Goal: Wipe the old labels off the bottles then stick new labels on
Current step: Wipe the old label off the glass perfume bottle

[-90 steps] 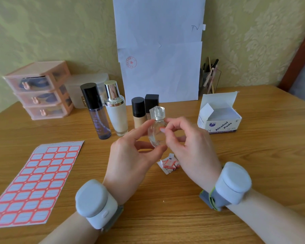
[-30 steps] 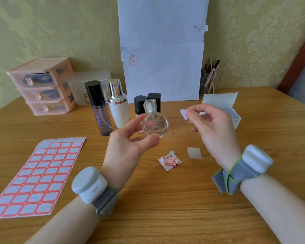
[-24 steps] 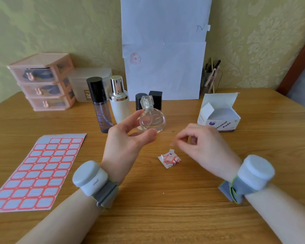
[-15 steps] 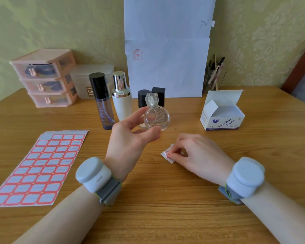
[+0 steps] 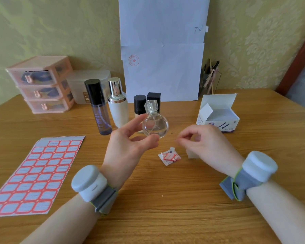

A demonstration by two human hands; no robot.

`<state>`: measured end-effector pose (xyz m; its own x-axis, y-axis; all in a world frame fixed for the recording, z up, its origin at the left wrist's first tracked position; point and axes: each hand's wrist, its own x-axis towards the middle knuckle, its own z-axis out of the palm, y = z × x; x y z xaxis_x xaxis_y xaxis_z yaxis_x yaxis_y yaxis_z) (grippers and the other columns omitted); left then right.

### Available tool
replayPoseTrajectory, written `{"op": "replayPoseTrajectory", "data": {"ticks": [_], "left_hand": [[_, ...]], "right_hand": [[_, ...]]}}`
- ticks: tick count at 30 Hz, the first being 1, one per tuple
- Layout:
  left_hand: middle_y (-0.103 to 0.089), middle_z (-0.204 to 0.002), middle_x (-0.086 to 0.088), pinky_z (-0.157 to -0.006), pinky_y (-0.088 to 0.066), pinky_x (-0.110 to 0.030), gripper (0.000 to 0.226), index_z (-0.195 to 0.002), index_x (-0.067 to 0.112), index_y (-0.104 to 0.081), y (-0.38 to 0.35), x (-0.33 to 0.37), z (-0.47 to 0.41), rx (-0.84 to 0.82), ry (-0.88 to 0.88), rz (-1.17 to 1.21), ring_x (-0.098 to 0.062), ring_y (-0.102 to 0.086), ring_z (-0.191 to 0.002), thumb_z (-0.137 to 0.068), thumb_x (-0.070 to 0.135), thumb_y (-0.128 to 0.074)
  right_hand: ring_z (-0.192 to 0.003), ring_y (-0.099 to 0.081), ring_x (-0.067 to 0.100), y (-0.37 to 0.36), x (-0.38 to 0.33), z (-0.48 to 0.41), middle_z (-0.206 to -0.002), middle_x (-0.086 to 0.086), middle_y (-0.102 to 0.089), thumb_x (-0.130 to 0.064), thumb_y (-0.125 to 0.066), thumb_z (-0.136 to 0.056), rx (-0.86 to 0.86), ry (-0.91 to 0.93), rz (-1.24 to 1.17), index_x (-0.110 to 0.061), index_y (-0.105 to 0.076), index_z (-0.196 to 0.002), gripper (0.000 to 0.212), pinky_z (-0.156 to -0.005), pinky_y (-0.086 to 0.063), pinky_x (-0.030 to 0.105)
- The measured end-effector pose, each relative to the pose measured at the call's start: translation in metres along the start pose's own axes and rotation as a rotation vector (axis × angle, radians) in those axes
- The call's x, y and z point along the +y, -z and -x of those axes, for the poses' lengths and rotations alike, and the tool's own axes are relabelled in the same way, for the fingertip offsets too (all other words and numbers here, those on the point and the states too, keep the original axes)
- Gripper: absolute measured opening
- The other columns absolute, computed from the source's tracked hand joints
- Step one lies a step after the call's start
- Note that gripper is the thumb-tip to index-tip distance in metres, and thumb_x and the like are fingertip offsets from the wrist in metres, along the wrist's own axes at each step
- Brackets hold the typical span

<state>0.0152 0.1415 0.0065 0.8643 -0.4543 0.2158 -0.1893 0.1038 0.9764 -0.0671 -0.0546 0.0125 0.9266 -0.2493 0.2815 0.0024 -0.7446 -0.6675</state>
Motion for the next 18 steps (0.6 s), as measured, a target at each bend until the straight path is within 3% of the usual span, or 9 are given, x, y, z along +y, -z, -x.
{"op": "replayPoseTrajectory", "data": {"ticks": [3, 6, 8, 10, 13, 16, 18], "left_hand": [[-0.076, -0.109, 0.007, -0.079, -0.062, -0.028, 0.057, -0.129, 0.027, -0.063, -0.002, 0.0, 0.001, -0.028, -0.004, 0.013, -0.022, -0.078, -0.085, -0.081, 0.001, -0.079], [-0.077, -0.109, 0.006, -0.075, -0.061, -0.024, 0.056, -0.127, 0.027, -0.064, -0.003, 0.001, 0.001, -0.045, -0.003, 0.026, -0.022, -0.078, -0.085, -0.081, -0.001, -0.077], [-0.076, -0.11, 0.004, -0.076, -0.061, -0.026, 0.059, -0.133, 0.021, -0.062, -0.002, 0.0, 0.001, -0.046, 0.004, 0.033, -0.022, -0.078, -0.085, -0.08, -0.001, -0.078], [-0.076, -0.111, 0.002, -0.078, -0.062, -0.028, 0.062, -0.137, 0.018, -0.059, -0.002, 0.0, 0.001, -0.048, 0.007, 0.03, -0.023, -0.078, -0.086, -0.08, -0.001, -0.078], [-0.076, -0.111, 0.002, -0.079, -0.062, -0.029, 0.061, -0.135, 0.019, -0.061, -0.002, 0.0, 0.002, -0.055, 0.002, 0.026, -0.023, -0.078, -0.086, -0.081, -0.001, -0.078], [-0.076, -0.11, 0.002, -0.081, -0.062, -0.031, 0.061, -0.134, 0.02, -0.061, -0.002, 0.0, 0.001, -0.061, 0.001, 0.031, -0.023, -0.078, -0.085, -0.08, -0.001, -0.078], [-0.075, -0.111, 0.0, -0.08, -0.062, -0.031, 0.061, -0.135, 0.019, -0.061, -0.003, 0.001, 0.001, -0.063, 0.001, 0.047, -0.024, -0.078, -0.086, -0.08, -0.002, -0.078]], "right_hand": [[-0.066, -0.061, -0.001, 0.015, 0.01, -0.005, -0.079, -0.017, -0.07, -0.027, -0.06, -0.096, 0.116, -0.069, 0.079, -0.029, -0.076, -0.092, 0.016, -0.06, -0.043, 0.009], [-0.084, -0.061, -0.001, 0.024, 0.022, -0.008, -0.093, -0.021, -0.069, -0.028, -0.058, -0.097, -0.006, -0.139, 0.234, -0.03, -0.075, -0.101, 0.018, -0.068, -0.037, 0.006], [-0.089, -0.061, -0.002, 0.025, 0.025, -0.006, -0.096, -0.021, -0.068, -0.041, -0.067, -0.089, -0.124, -0.174, 0.263, -0.035, -0.074, -0.097, 0.012, -0.072, -0.041, 0.01], [-0.084, -0.059, -0.003, 0.022, 0.026, -0.004, -0.09, -0.017, -0.067, -0.053, -0.074, -0.078, -0.202, -0.199, 0.298, -0.035, -0.073, -0.093, 0.022, -0.073, -0.047, 0.017], [-0.076, -0.059, 0.0, 0.016, 0.025, -0.004, -0.08, -0.013, -0.069, -0.051, -0.074, -0.08, -0.215, -0.187, 0.325, -0.032, -0.074, -0.08, 0.019, -0.071, -0.049, 0.025], [-0.067, -0.058, -0.003, 0.015, 0.021, -0.006, -0.075, -0.017, -0.069, -0.045, -0.068, -0.088, -0.057, -0.126, 0.194, -0.031, -0.075, -0.078, 0.019, -0.061, -0.041, 0.018], [-0.055, -0.055, -0.002, 0.016, 0.015, -0.007, -0.058, -0.018, -0.063, -0.042, -0.065, -0.091, 0.105, -0.078, -0.067, -0.03, -0.075, -0.075, 0.023, -0.058, -0.038, 0.013]]}}
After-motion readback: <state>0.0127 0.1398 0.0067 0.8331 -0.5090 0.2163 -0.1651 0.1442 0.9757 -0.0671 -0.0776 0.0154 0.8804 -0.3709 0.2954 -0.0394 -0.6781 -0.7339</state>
